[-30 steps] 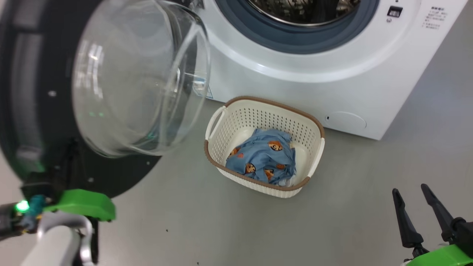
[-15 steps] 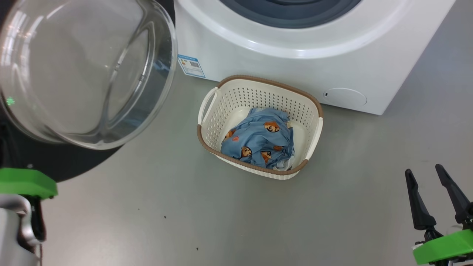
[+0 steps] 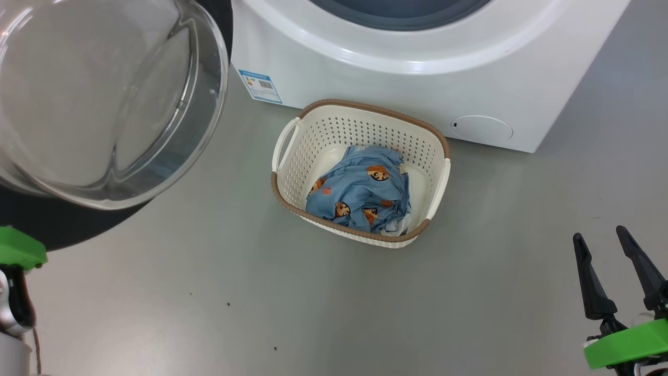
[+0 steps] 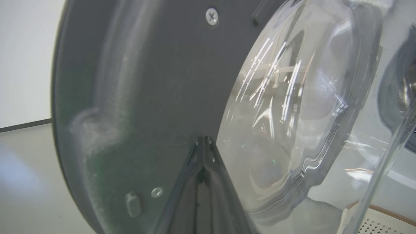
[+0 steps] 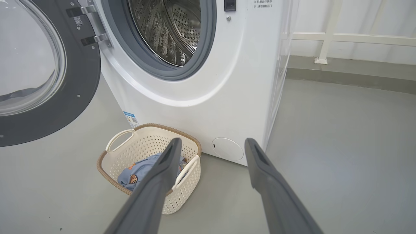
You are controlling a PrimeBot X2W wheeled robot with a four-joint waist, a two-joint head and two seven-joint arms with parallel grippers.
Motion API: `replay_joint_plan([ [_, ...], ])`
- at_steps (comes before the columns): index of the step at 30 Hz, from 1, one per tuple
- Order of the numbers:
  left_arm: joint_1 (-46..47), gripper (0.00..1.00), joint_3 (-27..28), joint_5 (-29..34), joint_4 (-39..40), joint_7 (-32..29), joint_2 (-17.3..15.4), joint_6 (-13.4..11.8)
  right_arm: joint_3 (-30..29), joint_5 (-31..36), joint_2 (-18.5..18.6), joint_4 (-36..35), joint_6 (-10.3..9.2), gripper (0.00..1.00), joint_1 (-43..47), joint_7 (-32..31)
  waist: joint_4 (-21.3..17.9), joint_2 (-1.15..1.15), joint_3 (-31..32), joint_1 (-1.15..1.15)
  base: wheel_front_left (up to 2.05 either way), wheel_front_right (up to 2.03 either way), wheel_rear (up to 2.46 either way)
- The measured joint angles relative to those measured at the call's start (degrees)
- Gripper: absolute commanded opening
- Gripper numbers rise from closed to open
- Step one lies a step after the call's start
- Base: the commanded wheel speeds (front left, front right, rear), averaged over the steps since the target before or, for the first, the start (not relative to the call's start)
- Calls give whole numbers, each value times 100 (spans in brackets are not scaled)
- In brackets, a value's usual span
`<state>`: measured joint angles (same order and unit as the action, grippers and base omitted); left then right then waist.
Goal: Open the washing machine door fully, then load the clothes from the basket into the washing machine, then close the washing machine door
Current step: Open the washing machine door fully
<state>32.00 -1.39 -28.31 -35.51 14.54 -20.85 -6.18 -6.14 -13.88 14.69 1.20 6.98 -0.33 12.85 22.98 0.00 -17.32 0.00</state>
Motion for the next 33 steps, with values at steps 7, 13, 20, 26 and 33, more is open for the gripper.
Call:
replay_joint_plan([
  [7,-346,0,480,349,577,0,296,47,-52,0,-7,-18,0,100,-30,1,16,0,-3,0,0,0,0],
  [13,-1110,0,844,727,1512,0,767,53,-48,0,-8,-29,0,100,-26,0,99,0,56,0,0,0,0],
  [20,-2149,0,1040,1221,2833,0,1381,148,-37,1,-42,-20,0,100,-25,1,116,0,220,0,0,0,0],
  [26,-3004,0,912,1525,3654,1,1744,230,-11,8,-177,-19,0,100,1,16,35,0,375,0,0,0,0],
  [33,-3483,0,305,1651,3878,0,1795,424,63,18,-308,-15,0,100,48,65,-143,0,538,0,0,0,0],
])
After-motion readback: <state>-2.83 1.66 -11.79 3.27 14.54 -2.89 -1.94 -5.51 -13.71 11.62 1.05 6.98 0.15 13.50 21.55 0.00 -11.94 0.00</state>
